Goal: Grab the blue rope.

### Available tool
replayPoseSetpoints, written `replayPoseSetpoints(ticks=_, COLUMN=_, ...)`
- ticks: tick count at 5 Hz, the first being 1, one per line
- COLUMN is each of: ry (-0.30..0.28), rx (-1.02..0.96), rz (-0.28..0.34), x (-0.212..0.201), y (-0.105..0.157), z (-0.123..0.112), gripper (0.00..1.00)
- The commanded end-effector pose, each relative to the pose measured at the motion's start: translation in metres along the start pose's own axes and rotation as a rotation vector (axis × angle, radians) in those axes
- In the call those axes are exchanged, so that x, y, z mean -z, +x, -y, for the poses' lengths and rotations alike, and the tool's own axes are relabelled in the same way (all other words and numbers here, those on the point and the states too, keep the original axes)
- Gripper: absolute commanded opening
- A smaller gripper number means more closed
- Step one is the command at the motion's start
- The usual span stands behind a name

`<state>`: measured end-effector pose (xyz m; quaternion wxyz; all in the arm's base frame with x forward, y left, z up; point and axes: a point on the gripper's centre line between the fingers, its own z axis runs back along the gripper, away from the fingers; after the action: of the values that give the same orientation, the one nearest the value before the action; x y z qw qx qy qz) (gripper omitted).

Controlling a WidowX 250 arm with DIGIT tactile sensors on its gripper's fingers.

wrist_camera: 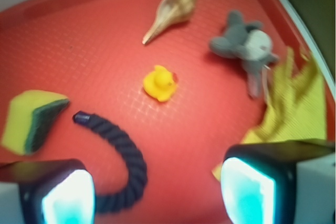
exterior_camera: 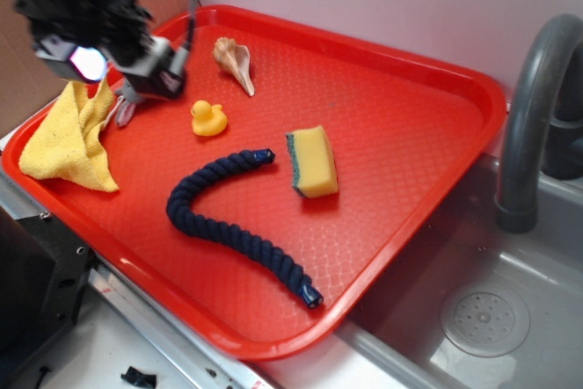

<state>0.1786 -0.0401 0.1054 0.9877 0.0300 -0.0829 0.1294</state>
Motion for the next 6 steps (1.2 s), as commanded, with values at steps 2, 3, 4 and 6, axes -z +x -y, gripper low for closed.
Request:
replayPoseSetpoints(ticks=2, ry=-0.072, rx=0.099, rz=-0.091, x=0.084, y=0.0, z=0.017, gripper=1.0)
replayPoseSetpoints(ticks=3, ry=-0.126, rx=0.124, rz=-0.108, x=0.093, y=-0.004, z=0.022, gripper=1.0)
replayPoseSetpoints(ticks=4, ry=-0.141, rx=0.146, rz=-0.108, x=0.097, y=-0.007, z=0.029, gripper=1.0)
replayPoseSetpoints(ticks=6, ry=-0.106, rx=0.147, rz=-0.116, x=0.102, y=-0.014, z=0.033, gripper=0.0)
